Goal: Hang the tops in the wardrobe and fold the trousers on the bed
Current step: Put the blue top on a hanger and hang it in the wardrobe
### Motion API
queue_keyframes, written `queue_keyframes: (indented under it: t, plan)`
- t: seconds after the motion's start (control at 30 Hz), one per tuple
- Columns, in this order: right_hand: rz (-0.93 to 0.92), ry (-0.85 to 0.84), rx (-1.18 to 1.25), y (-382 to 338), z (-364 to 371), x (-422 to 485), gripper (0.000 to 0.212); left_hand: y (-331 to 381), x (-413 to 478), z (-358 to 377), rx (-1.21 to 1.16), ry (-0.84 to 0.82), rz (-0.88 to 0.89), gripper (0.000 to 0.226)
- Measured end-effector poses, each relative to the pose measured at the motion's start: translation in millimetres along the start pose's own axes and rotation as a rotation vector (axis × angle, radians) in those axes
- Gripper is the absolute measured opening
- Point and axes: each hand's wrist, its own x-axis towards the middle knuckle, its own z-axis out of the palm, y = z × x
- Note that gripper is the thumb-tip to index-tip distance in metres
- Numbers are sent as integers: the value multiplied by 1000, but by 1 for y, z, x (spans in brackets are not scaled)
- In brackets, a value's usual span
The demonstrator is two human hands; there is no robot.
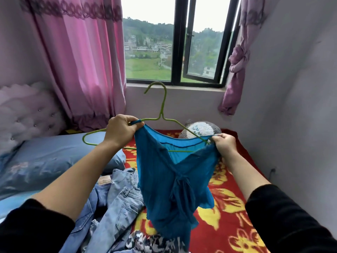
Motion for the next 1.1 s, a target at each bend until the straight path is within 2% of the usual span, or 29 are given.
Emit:
queue_keyframes:
  t: [0.07, 0.13, 0.23, 0.37, 0.43, 0.5, 0.57, 0.6, 0.67, 0.8, 0.93, 1.1]
  plan:
    - [-91, -25, -25, -34, 12, -10, 13, 5, 4, 1, -26, 62, -34, 19]
    - [-171, -142, 11, -71, 24, -25, 7, 12, 11, -3, -119, 95, -84, 17]
    - [-285, -259, 88, -124, 36, -46, 17, 27, 25, -20, -271, 102, -130, 18]
    - [-412, -199, 53, -179, 34, -54, 25, 46, 44, -61, -322, 134, -91, 18]
    - [-538, -187, -87, -201, 31, -54, 30, 56, 52, -85, -312, 159, -51, 15]
    - [-742, -64, -385, -220, 31, -58, 36, 66, 58, -107, -330, 179, -15, 16]
    - [-956, 148, -625, -237, 33, -65, 35, 75, 61, -128, -341, 207, 19, 19]
    - [-1030, 237, -669, -245, 33, -68, 32, 80, 60, -139, -335, 225, 29, 20]
    - [-1125, 289, -657, -258, 33, -72, 25, 86, 54, -162, -308, 249, 50, 21]
    - [-1222, 93, -532, -279, 40, -89, 24, 96, 27, -205, -199, 283, 79, 18]
    - [-1254, 38, -426, -285, 42, -111, 21, 92, -14, -245, -26, 353, 16, 21]
    - [-1277, -146, -311, -284, 49, -153, 18, 96, -81, -279, -62, 444, -46, 8]
